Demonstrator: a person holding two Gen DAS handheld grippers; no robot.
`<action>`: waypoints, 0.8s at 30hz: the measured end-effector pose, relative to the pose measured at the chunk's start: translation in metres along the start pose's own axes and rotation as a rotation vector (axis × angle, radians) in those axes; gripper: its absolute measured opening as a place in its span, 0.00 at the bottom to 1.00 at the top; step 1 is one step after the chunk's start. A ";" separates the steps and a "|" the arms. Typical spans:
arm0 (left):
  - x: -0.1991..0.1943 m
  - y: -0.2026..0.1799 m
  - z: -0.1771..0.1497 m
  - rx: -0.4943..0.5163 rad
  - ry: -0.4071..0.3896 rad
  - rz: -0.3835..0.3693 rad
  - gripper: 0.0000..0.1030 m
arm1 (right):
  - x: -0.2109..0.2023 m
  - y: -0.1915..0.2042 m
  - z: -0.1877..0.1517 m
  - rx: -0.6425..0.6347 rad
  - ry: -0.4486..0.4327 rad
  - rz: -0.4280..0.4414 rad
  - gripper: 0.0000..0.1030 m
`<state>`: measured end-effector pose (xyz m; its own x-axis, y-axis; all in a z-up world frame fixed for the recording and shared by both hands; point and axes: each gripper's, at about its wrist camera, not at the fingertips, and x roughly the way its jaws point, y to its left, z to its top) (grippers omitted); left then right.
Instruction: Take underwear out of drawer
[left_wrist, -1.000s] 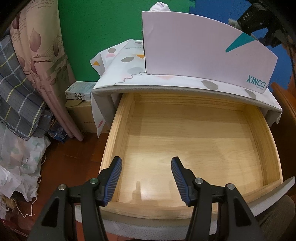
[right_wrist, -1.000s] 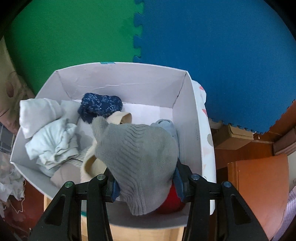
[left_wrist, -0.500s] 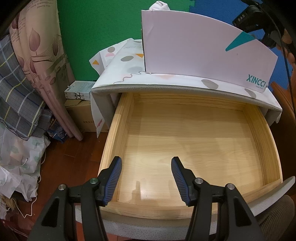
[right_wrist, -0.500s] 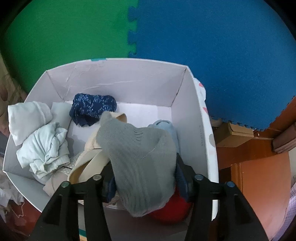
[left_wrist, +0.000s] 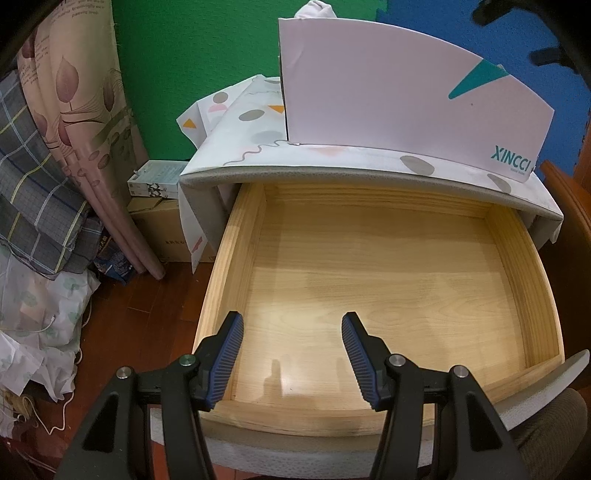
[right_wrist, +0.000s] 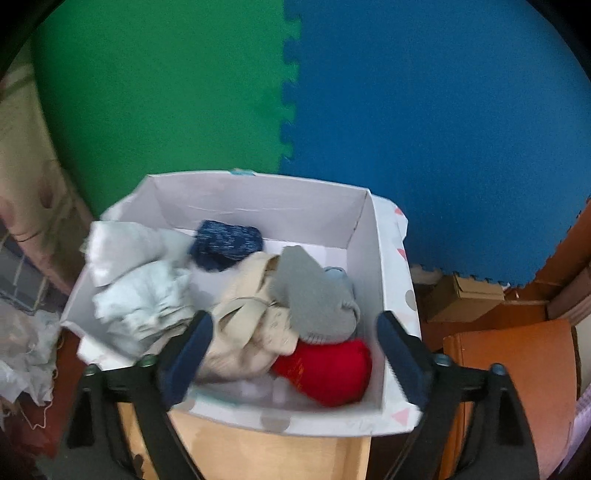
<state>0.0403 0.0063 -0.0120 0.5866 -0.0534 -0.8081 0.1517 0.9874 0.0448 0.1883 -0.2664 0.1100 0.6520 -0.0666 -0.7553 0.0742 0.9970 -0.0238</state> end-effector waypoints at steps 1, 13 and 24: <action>0.000 0.000 0.000 0.000 -0.001 -0.001 0.55 | -0.007 0.001 -0.005 -0.002 -0.016 0.007 0.93; -0.006 -0.004 -0.001 0.003 -0.021 0.015 0.55 | -0.035 0.016 -0.148 -0.049 -0.034 0.009 0.98; -0.017 -0.016 -0.012 0.046 -0.028 0.025 0.55 | 0.004 0.016 -0.236 0.046 0.009 0.020 0.98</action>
<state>0.0188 -0.0073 -0.0061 0.6127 -0.0332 -0.7896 0.1725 0.9806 0.0926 0.0139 -0.2408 -0.0476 0.6468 -0.0458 -0.7612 0.0957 0.9952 0.0214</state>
